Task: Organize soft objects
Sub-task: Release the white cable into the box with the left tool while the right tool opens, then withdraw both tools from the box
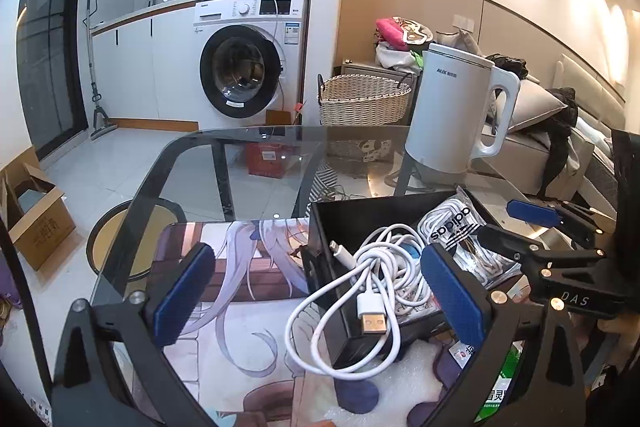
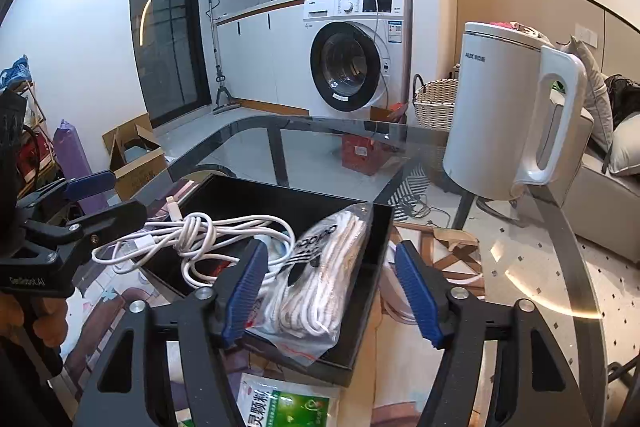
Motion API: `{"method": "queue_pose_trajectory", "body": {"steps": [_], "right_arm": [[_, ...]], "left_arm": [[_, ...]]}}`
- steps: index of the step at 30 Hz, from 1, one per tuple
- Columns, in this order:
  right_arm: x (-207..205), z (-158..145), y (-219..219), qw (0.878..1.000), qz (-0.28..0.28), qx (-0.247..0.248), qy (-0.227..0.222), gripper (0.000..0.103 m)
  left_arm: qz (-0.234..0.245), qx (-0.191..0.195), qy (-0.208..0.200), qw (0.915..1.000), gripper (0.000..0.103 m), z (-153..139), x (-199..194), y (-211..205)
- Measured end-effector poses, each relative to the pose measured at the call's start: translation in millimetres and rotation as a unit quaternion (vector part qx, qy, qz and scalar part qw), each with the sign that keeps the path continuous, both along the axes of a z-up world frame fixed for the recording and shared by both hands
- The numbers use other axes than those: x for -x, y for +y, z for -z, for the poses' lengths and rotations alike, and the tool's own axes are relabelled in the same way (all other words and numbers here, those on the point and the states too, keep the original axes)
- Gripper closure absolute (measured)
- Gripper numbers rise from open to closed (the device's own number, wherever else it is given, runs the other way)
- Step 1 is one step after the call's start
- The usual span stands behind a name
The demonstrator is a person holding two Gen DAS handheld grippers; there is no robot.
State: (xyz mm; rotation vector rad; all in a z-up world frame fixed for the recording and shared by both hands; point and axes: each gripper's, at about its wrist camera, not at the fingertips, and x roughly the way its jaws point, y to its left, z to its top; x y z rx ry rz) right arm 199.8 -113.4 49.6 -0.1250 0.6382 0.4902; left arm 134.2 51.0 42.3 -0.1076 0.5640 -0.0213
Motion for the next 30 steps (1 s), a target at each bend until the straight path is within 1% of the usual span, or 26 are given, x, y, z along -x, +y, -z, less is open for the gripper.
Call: {"method": "queue_pose_trajectory", "body": {"steps": [3, 5, 6, 7, 9, 13, 15, 17, 18, 20, 21, 28, 30], "right_arm": [[0, 1, -1, 1.0, 0.003, 0.006, 0.001, 0.034], [-1, 5, -2, 1.0, 0.011, 0.014, 0.002, 0.028], [-6, 12, -1, 0.999, 0.025, 0.03, 0.01, 0.028], [-9, 16, 0, 0.999, 0.028, 0.039, 0.018, 0.028], [-11, 20, 1, 0.998, 0.03, 0.048, 0.023, 0.027], [-7, 16, -1, 0.999, 0.03, 0.037, 0.011, 0.027], [-1, 11, -5, 0.999, 0.027, 0.029, 0.004, 0.024], [6, 7, -9, 1.0, 0.021, 0.018, 0.003, 0.019], [13, 5, -13, 1.0, 0.013, 0.008, 0.004, 0.018], [17, 4, -15, 1.0, 0.008, 0.005, 0.005, 0.017], [26, 2, -22, 1.0, -0.001, -0.002, 0.007, 0.016], [55, -5, -35, 1.0, -0.024, -0.009, 0.007, 0.005], [66, -4, -38, 0.999, -0.034, -0.003, 0.01, 0.004]], "left_arm": [[-0.002, -0.001, -0.002, 1.0, 0.0, -1, 3, 0], [-0.004, -0.004, -0.002, 1.0, 0.0, 0, 5, -1], [-0.004, -0.005, 0.0, 1.0, 0.0, 0, 6, -2], [-0.005, -0.007, 0.001, 1.0, 0.0, 0, 6, -3], [-0.005, -0.009, 0.0, 0.9999, 0.0, 0, 7, -5], [-0.005, -0.02, -0.002, 0.9998, 0.0, -1, 14, -9], [-0.006, -0.025, -0.001, 0.9997, 0.0, 0, 17, -12], [-0.008, -0.029, -0.001, 0.9995, 0.0, 1, 22, -14], [-0.01, -0.03, 0.0, 0.9995, 0.0, 2, 25, -14], [-0.013, -0.029, 0.003, 0.9995, 0.0, 5, 32, -16], [-0.015, -0.03, 0.005, 0.9994, 0.0, 6, 36, -17], [-0.01, -0.046, 0.008, 0.9989, 0.0, 11, 57, -34], [-0.006, -0.046, 0.011, 0.9988, 0.0, 12, 61, -38]]}}
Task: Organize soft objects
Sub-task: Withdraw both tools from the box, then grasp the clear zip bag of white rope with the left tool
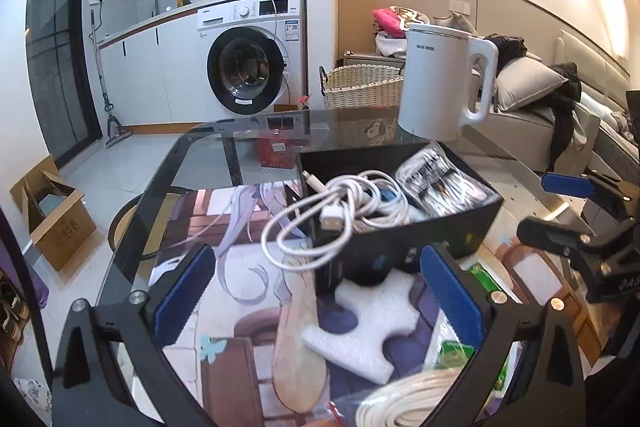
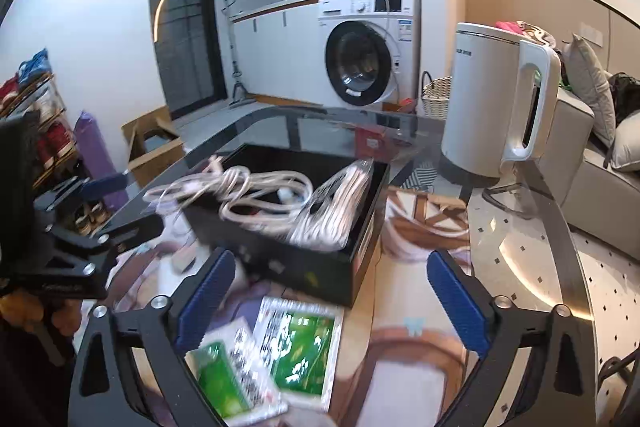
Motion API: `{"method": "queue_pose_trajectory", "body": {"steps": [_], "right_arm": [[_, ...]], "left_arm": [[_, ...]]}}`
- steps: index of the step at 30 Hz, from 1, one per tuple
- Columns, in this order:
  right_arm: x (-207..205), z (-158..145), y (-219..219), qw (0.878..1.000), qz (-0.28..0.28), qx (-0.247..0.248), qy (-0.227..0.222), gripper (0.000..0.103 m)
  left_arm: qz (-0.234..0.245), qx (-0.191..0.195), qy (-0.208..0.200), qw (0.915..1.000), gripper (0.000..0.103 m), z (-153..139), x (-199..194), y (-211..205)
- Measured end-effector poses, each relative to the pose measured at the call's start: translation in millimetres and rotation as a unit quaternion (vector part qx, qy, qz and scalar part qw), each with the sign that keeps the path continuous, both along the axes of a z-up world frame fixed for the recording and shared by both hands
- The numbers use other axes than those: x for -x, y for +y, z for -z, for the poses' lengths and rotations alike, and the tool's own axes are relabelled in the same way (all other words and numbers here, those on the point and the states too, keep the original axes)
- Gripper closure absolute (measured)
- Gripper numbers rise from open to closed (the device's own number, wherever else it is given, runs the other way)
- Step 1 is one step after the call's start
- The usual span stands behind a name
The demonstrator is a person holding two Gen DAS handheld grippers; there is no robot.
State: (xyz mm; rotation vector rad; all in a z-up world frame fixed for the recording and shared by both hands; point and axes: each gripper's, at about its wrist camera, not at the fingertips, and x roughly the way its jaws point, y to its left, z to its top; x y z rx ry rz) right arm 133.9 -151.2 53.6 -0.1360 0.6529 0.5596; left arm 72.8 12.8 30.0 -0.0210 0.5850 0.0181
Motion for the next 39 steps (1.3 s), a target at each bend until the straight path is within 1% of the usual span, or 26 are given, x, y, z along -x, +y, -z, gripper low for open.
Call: {"method": "queue_pose_trajectory", "body": {"steps": [2, 6, 10, 13, 17, 18, 21, 23, 28, 31, 33, 39], "right_arm": [[13, 4, -2, 1.0, -0.011, 0.015, 0.004, 0.002], [22, 10, -5, 0.999, -0.019, 0.032, 0.011, 0.002], [33, 18, -11, 0.998, -0.027, 0.048, 0.018, 0.001], [35, 22, -13, 0.998, -0.029, 0.051, 0.023, 0.001], [35, 29, -15, 0.998, -0.03, 0.058, 0.027, 0.001], [34, 33, -16, 0.997, -0.033, 0.058, 0.035, 0.001], [33, 38, -15, 0.996, -0.037, 0.065, 0.042, 0.001], [33, 40, -14, 0.996, -0.039, 0.068, 0.043, 0.001], [34, 41, -11, 0.995, -0.047, 0.076, 0.043, 0.001], [34, 42, -9, 0.995, -0.052, 0.078, 0.046, 0.001], [34, 43, -9, 0.994, -0.052, 0.079, 0.048, 0.001], [34, 46, -4, 0.993, -0.059, 0.083, 0.054, 0.001]], "left_arm": [[0.004, -0.002, 0.004, 1.0, 0.0, 1, 4, -3], [0.02, -0.012, 0.012, 0.9997, 0.0, 2, 13, -11], [0.027, -0.021, 0.022, 0.9992, 0.0, 4, 15, -15], [0.03, -0.02, 0.037, 0.9987, 0.0, 9, 16, -16], [0.035, -0.025, 0.04, 0.9983, 0.0, 14, 20, -22], [0.037, -0.023, 0.042, 0.9982, 0.0, 16, 21, -23], [0.053, -0.011, 0.055, 0.997, 0.0, 21, 24, -24], [0.063, -0.017, 0.057, 0.9962, 0.0, 24, 28, -25], [0.105, -0.019, 0.08, 0.9911, 0.0, 34, 33, -32], [0.131, -0.032, 0.09, 0.9868, 0.0, 39, 38, -39], [0.137, -0.036, 0.095, 0.9853, 0.0, 41, 40, -41], [0.17, -0.014, 0.116, 0.9784, 0.0, 45, 42, -43]]}}
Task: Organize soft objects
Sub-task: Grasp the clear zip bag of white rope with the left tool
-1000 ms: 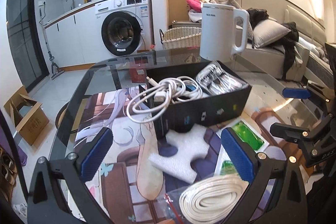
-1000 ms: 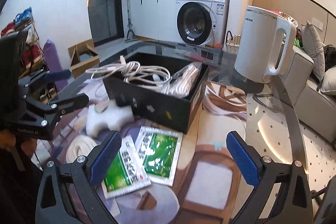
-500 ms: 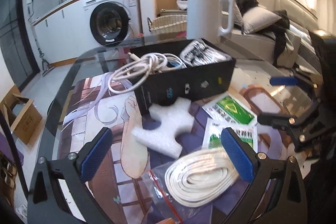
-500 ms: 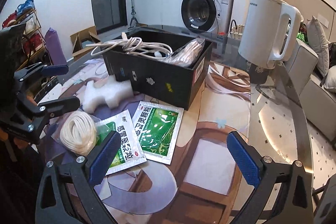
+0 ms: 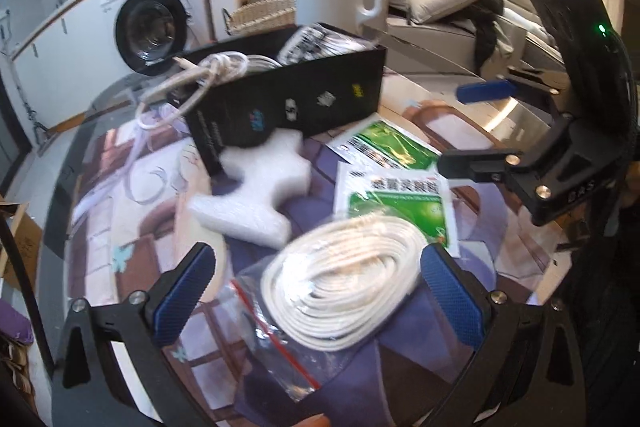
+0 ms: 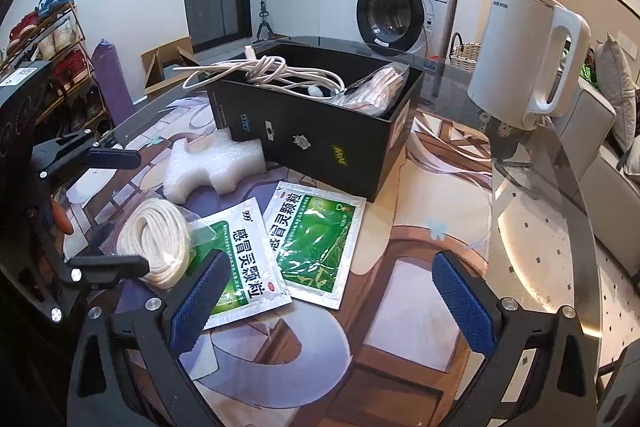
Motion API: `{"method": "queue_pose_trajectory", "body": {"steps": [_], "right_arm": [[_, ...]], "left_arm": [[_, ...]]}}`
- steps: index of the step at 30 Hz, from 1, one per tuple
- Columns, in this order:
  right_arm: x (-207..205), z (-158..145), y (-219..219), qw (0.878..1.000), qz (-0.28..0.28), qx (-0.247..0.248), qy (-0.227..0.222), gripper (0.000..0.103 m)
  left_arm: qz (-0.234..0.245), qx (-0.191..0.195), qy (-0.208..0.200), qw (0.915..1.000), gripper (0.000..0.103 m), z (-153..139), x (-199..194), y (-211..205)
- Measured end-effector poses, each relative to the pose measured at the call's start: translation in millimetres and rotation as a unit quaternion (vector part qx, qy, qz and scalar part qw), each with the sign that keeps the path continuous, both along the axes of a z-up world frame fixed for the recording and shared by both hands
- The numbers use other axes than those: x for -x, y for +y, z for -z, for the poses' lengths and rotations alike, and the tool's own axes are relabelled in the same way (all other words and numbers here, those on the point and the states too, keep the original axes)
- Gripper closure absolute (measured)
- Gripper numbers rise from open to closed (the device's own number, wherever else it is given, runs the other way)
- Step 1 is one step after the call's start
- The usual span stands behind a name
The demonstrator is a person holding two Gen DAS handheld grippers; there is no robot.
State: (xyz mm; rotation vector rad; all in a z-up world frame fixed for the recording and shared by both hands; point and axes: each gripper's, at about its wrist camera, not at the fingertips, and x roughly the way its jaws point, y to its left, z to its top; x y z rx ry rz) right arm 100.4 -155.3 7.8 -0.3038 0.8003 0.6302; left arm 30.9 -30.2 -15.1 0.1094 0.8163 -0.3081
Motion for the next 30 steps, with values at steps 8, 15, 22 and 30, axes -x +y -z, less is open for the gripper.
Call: {"method": "queue_pose_trajectory", "body": {"steps": [8, 15, 22, 30], "right_arm": [[2, 2, 2, 1.0, -0.004, 0.004, 0.001, 0.001], [4, 1, 2, 1.0, -0.009, 0.004, 0.001, 0.001], [5, 1, 2, 1.0, -0.01, 0.006, 0.002, 0.001], [4, 3, 3, 1.0, -0.011, 0.007, 0.004, 0.001]], "left_arm": [[0.008, -0.019, 0.014, 0.9997, 0.0, 7, -3, -10], [0.004, -0.019, 0.02, 0.9996, 0.0, 10, -6, -10], [-0.025, 0.021, 0.055, 0.9979, 0.0, 16, -19, 0], [-0.024, 0.008, 0.051, 0.9984, 0.0, 18, -15, -1]]}}
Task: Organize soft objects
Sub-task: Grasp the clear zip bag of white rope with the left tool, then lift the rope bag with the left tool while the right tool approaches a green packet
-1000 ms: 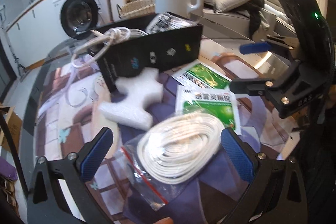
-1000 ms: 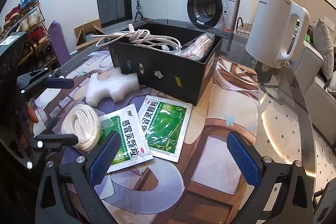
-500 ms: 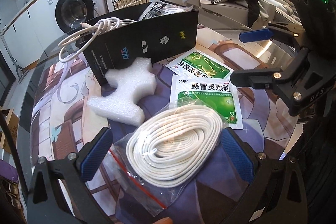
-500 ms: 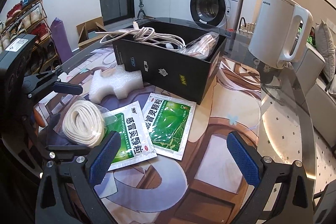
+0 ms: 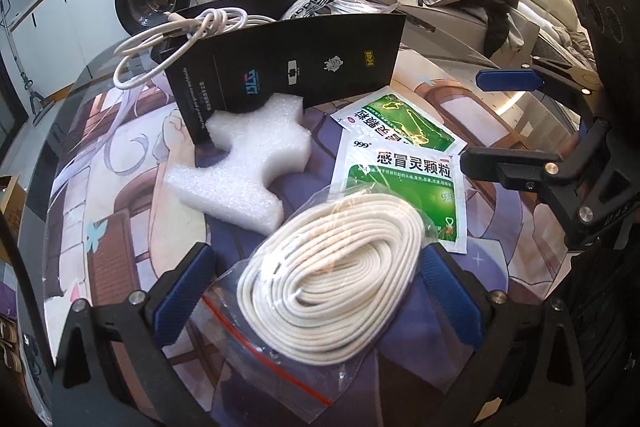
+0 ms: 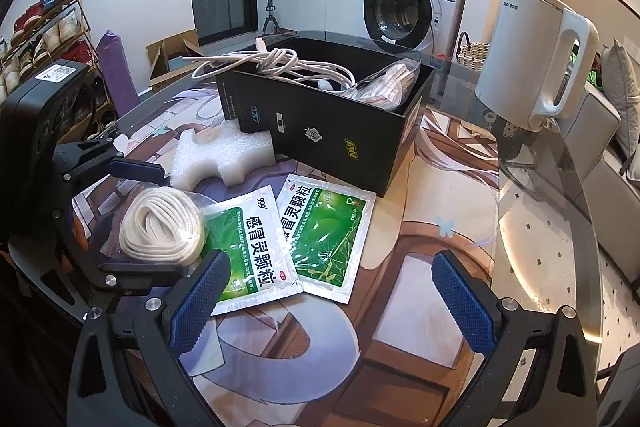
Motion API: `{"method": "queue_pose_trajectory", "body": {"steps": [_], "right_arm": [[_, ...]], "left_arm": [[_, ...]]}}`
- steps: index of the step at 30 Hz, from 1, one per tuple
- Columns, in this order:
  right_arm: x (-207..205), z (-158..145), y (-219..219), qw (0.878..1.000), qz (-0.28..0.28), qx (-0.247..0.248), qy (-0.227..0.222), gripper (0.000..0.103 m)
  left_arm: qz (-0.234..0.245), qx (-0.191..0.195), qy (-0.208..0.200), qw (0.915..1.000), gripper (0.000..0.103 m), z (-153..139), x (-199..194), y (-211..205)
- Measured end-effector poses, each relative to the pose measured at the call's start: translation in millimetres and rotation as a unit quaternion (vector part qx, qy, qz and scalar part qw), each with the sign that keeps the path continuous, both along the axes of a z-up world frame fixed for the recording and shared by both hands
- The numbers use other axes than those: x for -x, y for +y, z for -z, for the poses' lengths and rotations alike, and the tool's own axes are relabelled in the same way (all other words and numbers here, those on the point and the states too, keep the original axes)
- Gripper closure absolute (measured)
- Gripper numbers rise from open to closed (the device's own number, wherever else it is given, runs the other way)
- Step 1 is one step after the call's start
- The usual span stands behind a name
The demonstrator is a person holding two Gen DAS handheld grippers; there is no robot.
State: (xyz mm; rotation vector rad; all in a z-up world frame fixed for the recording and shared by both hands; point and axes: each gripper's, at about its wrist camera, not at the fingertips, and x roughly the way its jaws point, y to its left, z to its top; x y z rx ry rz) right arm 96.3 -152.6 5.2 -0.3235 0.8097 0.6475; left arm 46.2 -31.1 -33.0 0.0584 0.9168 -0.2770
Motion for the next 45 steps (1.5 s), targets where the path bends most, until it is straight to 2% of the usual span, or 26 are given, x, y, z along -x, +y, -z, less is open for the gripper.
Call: {"method": "queue_pose_trajectory", "body": {"steps": [8, 11, 12, 14, 16, 18, 22, 29, 34, 45], "right_arm": [[0, 2, 5, 1.0, -0.003, 0.003, 0.0, 0.001], [-1, 2, 5, 1.0, -0.002, 0.003, 0.001, 0.001], [-1, 2, 5, 1.0, -0.002, 0.004, 0.001, 0.001], [-1, 2, 4, 1.0, -0.001, 0.004, 0.001, 0.001], [-1, 2, 3, 1.0, 0.0, 0.005, 0.001, 0.001], [-1, 1, 3, 1.0, 0.0, 0.004, 0.001, 0.001], [0, 1, 1, 1.0, 0.0, 0.003, 0.0, 0.001], [1, -3, -3, 1.0, 0.002, -0.004, -0.003, 0.001], [2, -4, -2, 1.0, -0.003, -0.009, 0.001, 0.001], [14, 12, 31, 0.998, -0.056, 0.02, 0.022, 0.001]], "left_arm": [[0.019, -0.011, -0.01, 0.9997, 0.0, -4, 10, -2], [0.027, -0.018, -0.01, 0.9994, 0.005, -3, 12, -6], [0.029, -0.021, -0.011, 0.9993, 0.012, -3, 13, -7], [0.036, -0.018, -0.014, 0.9991, 0.019, -4, 14, -8], [0.044, -0.018, -0.02, 0.9987, 0.034, -6, 16, -8], [0.052, -0.02, -0.024, 0.9982, 0.043, -8, 19, -11], [0.058, -0.018, -0.037, 0.9974, 0.054, -14, 22, -11], [0.049, 0.007, -0.071, 0.9962, 0.055, -32, 26, -2], [0.002, 0.036, -0.104, 0.9939, 0.055, -47, 24, 19], [-0.076, 0.045, -0.129, 0.9877, 0.055, -49, 15, 43]]}}
